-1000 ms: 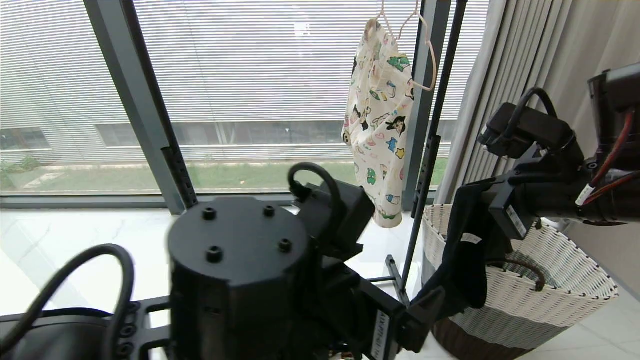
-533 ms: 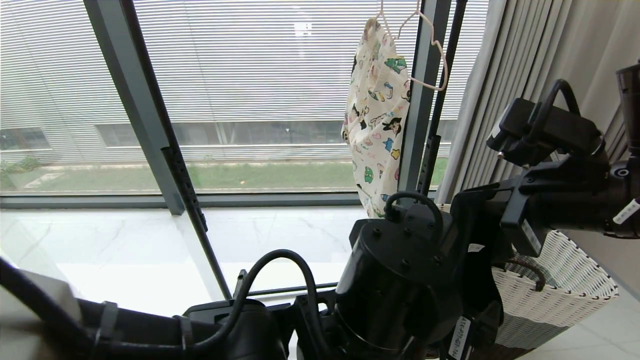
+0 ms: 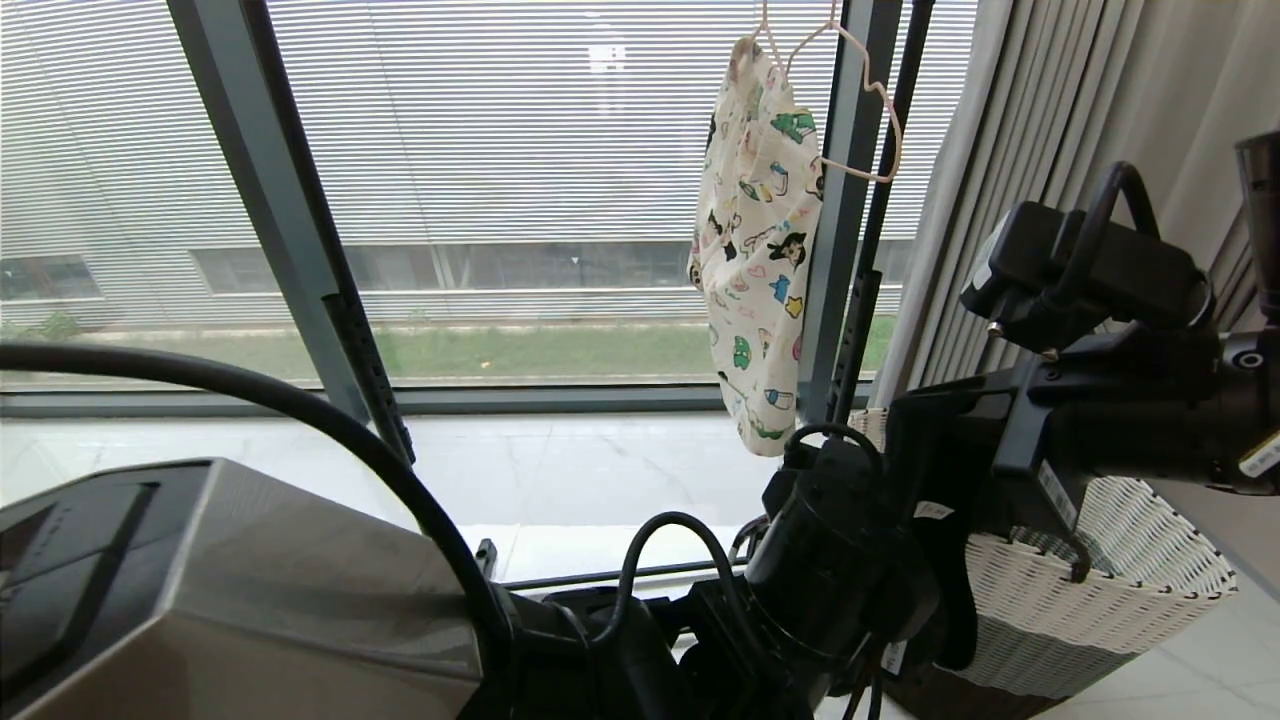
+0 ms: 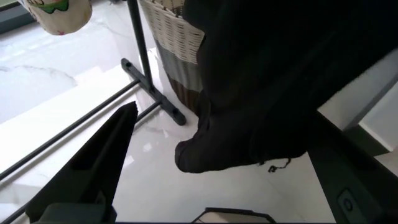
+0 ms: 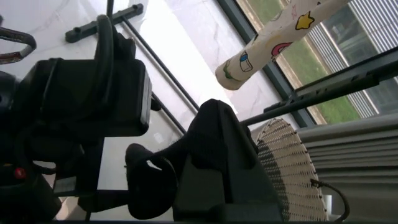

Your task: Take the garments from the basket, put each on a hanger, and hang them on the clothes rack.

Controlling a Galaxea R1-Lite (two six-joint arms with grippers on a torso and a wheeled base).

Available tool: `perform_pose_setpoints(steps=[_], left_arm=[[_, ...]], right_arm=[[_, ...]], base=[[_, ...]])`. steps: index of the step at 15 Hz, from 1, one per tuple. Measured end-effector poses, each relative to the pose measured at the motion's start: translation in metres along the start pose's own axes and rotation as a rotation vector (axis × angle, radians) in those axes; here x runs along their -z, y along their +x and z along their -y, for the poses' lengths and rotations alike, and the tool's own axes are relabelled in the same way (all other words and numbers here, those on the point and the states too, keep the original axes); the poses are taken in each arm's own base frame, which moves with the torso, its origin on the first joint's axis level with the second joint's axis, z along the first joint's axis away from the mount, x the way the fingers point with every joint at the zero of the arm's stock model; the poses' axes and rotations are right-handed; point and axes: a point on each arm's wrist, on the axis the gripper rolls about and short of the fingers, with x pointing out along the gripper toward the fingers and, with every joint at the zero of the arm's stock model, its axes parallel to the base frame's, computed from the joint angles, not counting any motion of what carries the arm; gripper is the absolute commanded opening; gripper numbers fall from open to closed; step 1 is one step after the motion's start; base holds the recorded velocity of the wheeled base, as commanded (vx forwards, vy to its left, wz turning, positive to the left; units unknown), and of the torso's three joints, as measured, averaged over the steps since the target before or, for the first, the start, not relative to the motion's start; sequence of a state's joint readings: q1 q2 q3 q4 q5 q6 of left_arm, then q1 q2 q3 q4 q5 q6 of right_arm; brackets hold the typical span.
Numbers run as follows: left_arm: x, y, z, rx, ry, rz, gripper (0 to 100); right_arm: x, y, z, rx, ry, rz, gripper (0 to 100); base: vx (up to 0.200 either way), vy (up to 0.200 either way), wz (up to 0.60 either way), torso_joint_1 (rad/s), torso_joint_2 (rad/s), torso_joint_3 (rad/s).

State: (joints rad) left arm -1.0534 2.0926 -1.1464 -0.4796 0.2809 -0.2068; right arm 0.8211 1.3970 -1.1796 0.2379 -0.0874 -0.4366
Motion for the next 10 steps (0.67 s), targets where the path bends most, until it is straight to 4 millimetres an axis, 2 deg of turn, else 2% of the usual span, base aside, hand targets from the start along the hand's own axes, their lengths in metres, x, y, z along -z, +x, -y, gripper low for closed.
perform_pose_setpoints(steps=[1, 7, 10], left_arm=[[0.001, 0.004, -0.005, -0.018, -0.004, -0.004, 0], [0.005, 0.011, -0.016, -0.072, -0.011, -0.015, 0], [0.009, 0.010, -0.020, -0.151, -0.002, -0.017, 0]], right_arm=[[0.000, 0.000, -0.001, -0.003, -0.002, 0.001, 0], [-0.003, -0.001, -0.007, -0.029, -0.016, 0.016, 0], [-0.002, 0.000, -0.004, -0.014, 0.002, 0.013, 0]], base=[[0.000, 0.000, 0.00, 0.000, 0.00, 0.000], [0.000, 0.000, 0.00, 0.000, 0.00, 0.000], [0.000, 0.000, 0.00, 0.000, 0.00, 0.000]])
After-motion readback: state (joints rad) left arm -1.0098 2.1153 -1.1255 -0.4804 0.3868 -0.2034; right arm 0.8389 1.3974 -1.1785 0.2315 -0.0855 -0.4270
